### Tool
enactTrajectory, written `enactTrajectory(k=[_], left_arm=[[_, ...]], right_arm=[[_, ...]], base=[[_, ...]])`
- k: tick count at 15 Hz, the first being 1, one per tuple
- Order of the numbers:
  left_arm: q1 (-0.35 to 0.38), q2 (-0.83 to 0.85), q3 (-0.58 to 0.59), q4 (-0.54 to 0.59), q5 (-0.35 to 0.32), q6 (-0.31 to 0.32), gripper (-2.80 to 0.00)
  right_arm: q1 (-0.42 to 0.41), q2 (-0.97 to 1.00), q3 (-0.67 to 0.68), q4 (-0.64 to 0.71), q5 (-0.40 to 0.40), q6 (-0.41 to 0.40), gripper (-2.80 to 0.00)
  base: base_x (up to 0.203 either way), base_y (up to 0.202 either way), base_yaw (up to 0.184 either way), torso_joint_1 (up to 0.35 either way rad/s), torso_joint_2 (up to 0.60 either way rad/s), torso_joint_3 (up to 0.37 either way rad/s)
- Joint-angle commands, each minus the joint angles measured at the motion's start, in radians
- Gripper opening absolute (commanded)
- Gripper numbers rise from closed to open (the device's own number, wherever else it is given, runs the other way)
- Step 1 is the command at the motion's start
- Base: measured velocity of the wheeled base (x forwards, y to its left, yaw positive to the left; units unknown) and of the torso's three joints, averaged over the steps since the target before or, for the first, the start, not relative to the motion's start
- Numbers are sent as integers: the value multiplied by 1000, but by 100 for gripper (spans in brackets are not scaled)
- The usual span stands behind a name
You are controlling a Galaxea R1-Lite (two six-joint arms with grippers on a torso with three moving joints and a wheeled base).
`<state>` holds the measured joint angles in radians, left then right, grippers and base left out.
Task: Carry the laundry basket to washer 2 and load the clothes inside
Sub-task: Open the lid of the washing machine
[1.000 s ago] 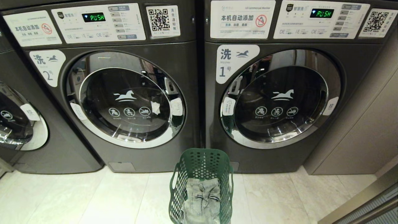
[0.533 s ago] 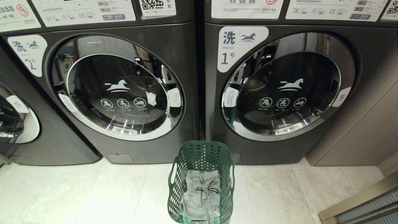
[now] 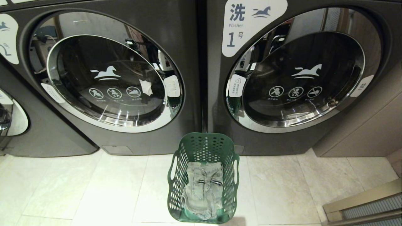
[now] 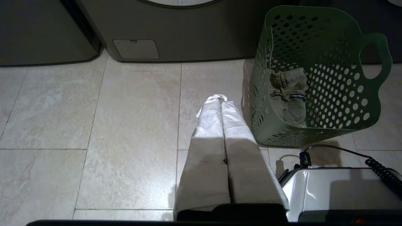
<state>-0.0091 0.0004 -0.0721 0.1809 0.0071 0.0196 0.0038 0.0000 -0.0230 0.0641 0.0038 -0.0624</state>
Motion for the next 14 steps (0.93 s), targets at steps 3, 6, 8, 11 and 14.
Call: enactTrajectory(k=[3,6,8,11,14], left_arm=[[0,1,0,0,3,-4,-280],[0,1,0,2,-4,14,-280],[0,1,-13,-22,-4,39,-280],[0,49,-254,-49,-35,13,-280],[-6,333,-458,-47,-91,-30,-280]], right_arm=[[1,0,0,0,1,0,-280],[1,2,-2,2,2,0,-280],[1,1,-2,0,2,0,-280],[-1,1,-1,0,1,0,-280],[0,1,-2,1,2,0,-280]], base=[[0,0,0,4,-3,-197],[0,0,0,8,0,-45],[0,0,0,0,0,0],[0,0,0,0,0,0],[0,0,0,0,0,0]])
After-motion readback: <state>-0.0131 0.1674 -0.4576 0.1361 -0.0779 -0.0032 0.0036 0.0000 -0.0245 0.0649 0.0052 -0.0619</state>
